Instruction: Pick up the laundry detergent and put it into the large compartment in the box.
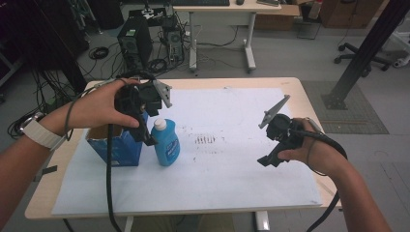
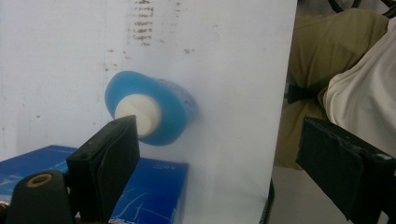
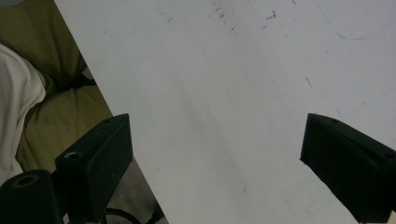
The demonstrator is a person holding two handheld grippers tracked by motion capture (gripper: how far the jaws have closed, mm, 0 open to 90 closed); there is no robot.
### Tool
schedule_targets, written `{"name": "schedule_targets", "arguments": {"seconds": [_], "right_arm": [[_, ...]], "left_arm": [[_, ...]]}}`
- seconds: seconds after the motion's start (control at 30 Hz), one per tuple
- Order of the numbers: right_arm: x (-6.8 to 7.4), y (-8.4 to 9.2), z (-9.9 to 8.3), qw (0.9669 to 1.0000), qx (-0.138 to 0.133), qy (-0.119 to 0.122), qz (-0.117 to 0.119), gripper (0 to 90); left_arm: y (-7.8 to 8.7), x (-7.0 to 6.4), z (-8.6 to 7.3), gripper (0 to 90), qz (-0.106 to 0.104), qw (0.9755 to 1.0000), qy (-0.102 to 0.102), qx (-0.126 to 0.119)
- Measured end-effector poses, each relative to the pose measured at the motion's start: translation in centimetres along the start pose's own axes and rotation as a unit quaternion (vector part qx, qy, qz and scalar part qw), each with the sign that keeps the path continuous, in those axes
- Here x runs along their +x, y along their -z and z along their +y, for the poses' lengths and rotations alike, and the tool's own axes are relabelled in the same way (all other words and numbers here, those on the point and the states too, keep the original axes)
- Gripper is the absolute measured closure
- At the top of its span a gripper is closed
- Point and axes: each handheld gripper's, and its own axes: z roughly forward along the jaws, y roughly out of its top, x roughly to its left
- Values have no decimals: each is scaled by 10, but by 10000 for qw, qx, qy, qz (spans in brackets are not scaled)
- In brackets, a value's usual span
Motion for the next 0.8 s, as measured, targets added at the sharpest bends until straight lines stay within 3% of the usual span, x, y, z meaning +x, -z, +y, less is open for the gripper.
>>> {"name": "schedule_targets", "arguments": {"seconds": [0.8], "right_arm": [[-2, 1, -3, 10000, -28, 6, -10, 92]], "left_arm": [[9, 0, 6, 130, 83, 10000, 20, 8]]}}
